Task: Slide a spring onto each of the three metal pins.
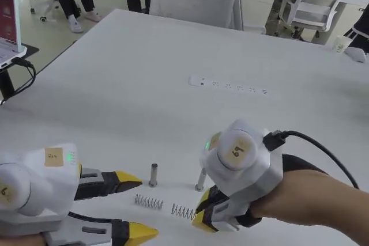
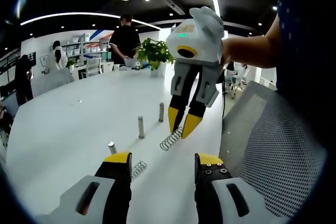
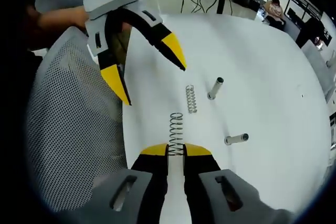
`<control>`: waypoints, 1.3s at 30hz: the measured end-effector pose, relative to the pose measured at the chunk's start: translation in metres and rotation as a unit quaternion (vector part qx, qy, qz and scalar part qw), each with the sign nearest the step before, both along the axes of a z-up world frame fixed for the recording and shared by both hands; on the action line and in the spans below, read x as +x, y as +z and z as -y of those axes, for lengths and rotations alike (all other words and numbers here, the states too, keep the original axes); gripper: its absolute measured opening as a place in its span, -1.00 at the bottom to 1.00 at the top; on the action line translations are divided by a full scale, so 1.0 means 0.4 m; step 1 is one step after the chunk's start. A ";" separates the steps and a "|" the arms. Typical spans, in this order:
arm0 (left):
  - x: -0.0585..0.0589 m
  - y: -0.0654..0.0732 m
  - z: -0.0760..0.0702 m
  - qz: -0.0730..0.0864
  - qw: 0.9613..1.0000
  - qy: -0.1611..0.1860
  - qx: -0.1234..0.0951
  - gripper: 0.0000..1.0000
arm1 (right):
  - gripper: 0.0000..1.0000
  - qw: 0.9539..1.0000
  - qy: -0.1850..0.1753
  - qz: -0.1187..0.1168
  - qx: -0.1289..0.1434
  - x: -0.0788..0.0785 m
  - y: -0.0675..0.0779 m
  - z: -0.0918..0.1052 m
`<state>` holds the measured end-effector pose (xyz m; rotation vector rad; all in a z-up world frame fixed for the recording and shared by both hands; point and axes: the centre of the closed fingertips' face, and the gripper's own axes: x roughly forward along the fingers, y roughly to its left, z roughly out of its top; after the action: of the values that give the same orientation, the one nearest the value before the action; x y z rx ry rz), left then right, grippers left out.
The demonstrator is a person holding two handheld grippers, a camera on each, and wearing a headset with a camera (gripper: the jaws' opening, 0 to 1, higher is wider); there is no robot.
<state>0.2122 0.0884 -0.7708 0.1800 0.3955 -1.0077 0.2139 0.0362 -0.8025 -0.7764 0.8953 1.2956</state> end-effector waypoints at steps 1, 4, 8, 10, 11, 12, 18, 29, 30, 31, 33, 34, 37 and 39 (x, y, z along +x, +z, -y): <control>-0.002 0.000 0.004 -0.001 1.000 -0.003 0.000 -0.18 | -0.84 1.000 0.003 0.000 0.001 -0.003 0.005 -0.004; -0.009 -0.001 0.018 0.000 1.000 -0.016 0.005 -0.22 | -0.84 1.000 0.018 0.002 0.004 -0.014 0.020 -0.020; -0.015 0.003 0.030 0.005 1.000 -0.028 0.007 -0.32 | -0.84 0.999 0.037 0.000 0.006 -0.032 0.032 -0.032; -0.018 0.001 0.035 0.005 0.999 -0.035 0.009 -0.34 | -0.84 0.999 0.042 0.000 0.005 -0.036 0.034 -0.035; -0.020 -0.001 0.038 0.005 0.999 -0.040 0.009 -0.37 | -0.84 0.999 0.050 0.001 0.003 -0.039 0.034 -0.035; -0.021 -0.003 0.040 0.006 0.999 -0.042 0.010 -0.38 | -0.84 0.998 0.056 0.000 0.003 -0.043 0.034 -0.035; -0.035 -0.005 0.056 0.009 0.998 -0.064 0.012 -0.55 | -0.84 0.996 0.086 0.001 0.009 -0.061 0.045 -0.039; -0.048 -0.013 0.070 0.020 0.996 -0.088 0.028 -0.86 | -0.84 0.994 0.105 0.002 0.004 -0.071 0.051 -0.040; -0.048 -0.014 0.070 0.020 0.995 -0.089 0.029 -0.88 | -0.84 0.994 0.105 0.002 0.005 -0.071 0.052 -0.040; -0.048 -0.014 0.069 0.020 0.995 -0.089 0.029 -0.90 | -0.84 0.994 0.106 0.002 0.005 -0.072 0.053 -0.040; -0.049 -0.012 0.071 0.025 0.995 -0.090 0.028 -0.91 | -0.84 0.994 0.106 0.001 0.004 -0.073 0.057 -0.040; -0.050 -0.015 0.069 0.025 0.995 -0.091 0.032 -0.92 | -0.84 0.994 0.105 0.000 0.005 -0.071 0.061 -0.040; -0.048 -0.009 0.070 0.031 0.995 -0.091 0.028 -0.93 | -0.84 0.995 0.103 -0.001 0.012 -0.069 0.076 -0.040; -0.046 -0.004 0.070 0.034 0.995 -0.090 0.025 -0.93 | -0.84 0.994 0.104 0.000 0.016 -0.067 0.086 -0.042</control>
<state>0.1937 0.0604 -0.7722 0.2990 0.3470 -1.1661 0.1870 0.0529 -0.7679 -0.8618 0.8066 1.4882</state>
